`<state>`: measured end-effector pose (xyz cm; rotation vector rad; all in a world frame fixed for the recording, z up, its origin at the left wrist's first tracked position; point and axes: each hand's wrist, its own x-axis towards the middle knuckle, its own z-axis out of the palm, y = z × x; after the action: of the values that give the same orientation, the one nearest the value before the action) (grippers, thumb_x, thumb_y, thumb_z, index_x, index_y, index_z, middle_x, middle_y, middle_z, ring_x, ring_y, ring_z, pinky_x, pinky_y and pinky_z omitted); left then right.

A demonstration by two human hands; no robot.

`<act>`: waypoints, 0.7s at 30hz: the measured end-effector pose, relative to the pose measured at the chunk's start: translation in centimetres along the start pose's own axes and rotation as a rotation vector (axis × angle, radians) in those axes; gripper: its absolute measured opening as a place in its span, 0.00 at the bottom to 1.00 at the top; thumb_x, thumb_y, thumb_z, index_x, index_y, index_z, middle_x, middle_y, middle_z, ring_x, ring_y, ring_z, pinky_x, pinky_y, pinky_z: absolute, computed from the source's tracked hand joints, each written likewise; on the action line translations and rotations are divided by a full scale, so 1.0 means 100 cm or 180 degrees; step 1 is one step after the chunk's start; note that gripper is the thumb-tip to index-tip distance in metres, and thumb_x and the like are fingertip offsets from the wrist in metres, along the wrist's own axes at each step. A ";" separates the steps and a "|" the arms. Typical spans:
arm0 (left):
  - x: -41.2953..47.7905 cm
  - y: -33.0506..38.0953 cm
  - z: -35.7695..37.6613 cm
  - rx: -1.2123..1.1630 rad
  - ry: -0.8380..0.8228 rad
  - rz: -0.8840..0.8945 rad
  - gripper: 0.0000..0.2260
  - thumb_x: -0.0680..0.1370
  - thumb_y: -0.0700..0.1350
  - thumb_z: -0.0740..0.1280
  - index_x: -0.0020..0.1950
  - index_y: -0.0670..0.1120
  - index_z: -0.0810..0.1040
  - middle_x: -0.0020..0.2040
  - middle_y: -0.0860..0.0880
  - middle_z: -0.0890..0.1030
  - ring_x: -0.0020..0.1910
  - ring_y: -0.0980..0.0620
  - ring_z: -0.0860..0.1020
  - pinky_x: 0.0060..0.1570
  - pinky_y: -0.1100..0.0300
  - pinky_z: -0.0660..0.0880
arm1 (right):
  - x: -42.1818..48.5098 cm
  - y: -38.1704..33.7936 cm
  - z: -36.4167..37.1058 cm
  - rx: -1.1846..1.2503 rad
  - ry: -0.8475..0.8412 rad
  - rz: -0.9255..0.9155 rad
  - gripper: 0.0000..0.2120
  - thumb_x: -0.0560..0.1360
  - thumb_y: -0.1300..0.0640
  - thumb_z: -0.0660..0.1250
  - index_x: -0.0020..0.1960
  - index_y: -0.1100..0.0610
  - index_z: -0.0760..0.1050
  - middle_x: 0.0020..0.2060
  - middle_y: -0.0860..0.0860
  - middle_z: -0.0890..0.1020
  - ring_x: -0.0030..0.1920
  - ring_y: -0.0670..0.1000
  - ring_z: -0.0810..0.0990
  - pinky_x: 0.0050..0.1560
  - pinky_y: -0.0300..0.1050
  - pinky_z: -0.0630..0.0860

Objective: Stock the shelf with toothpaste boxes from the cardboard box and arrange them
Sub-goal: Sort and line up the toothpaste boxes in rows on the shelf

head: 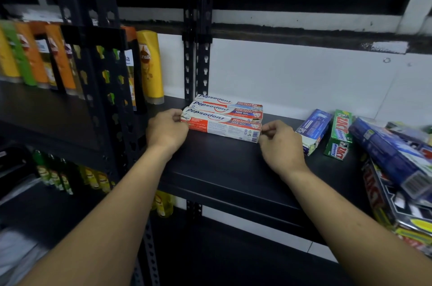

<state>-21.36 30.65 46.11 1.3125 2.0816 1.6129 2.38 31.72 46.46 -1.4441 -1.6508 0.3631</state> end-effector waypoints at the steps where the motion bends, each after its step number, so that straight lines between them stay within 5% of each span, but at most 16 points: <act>1: -0.001 0.001 0.000 -0.0013 0.0017 0.0003 0.12 0.75 0.42 0.68 0.57 0.51 0.83 0.52 0.53 0.85 0.52 0.55 0.81 0.55 0.62 0.75 | 0.000 0.000 0.000 -0.0012 0.0027 -0.0015 0.09 0.76 0.62 0.65 0.54 0.58 0.79 0.47 0.51 0.85 0.48 0.51 0.81 0.47 0.37 0.70; 5: -0.002 0.002 0.000 0.0002 0.0037 0.0014 0.13 0.75 0.43 0.69 0.58 0.50 0.83 0.53 0.53 0.84 0.52 0.55 0.80 0.53 0.64 0.73 | 0.001 0.000 -0.001 -0.0029 0.0072 -0.0052 0.10 0.76 0.63 0.63 0.53 0.57 0.81 0.45 0.49 0.85 0.43 0.47 0.79 0.44 0.35 0.68; 12: -0.001 0.001 -0.001 -0.0020 0.0058 0.0017 0.11 0.75 0.43 0.70 0.57 0.50 0.83 0.52 0.53 0.85 0.50 0.56 0.80 0.51 0.64 0.73 | -0.001 -0.002 -0.002 -0.0013 -0.0093 -0.0090 0.14 0.75 0.63 0.64 0.56 0.55 0.82 0.49 0.48 0.86 0.50 0.47 0.83 0.48 0.32 0.70; 17: 0.000 0.000 0.000 -0.0032 0.0026 0.0006 0.11 0.75 0.44 0.69 0.56 0.51 0.84 0.51 0.54 0.85 0.50 0.57 0.81 0.52 0.64 0.73 | -0.001 -0.003 -0.004 0.0034 -0.0081 -0.0029 0.13 0.75 0.61 0.65 0.57 0.56 0.82 0.49 0.49 0.86 0.49 0.46 0.82 0.42 0.29 0.68; 21: 0.000 0.000 0.000 -0.0021 0.0012 -0.0008 0.11 0.75 0.44 0.69 0.55 0.52 0.84 0.51 0.55 0.85 0.50 0.57 0.81 0.52 0.64 0.74 | -0.002 -0.003 -0.004 0.0115 -0.0077 0.0035 0.13 0.75 0.60 0.66 0.57 0.56 0.82 0.49 0.49 0.86 0.50 0.47 0.83 0.46 0.34 0.71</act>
<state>-21.40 30.68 46.12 1.3054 2.0776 1.6210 2.51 31.32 46.83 -1.4276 -1.6479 0.4160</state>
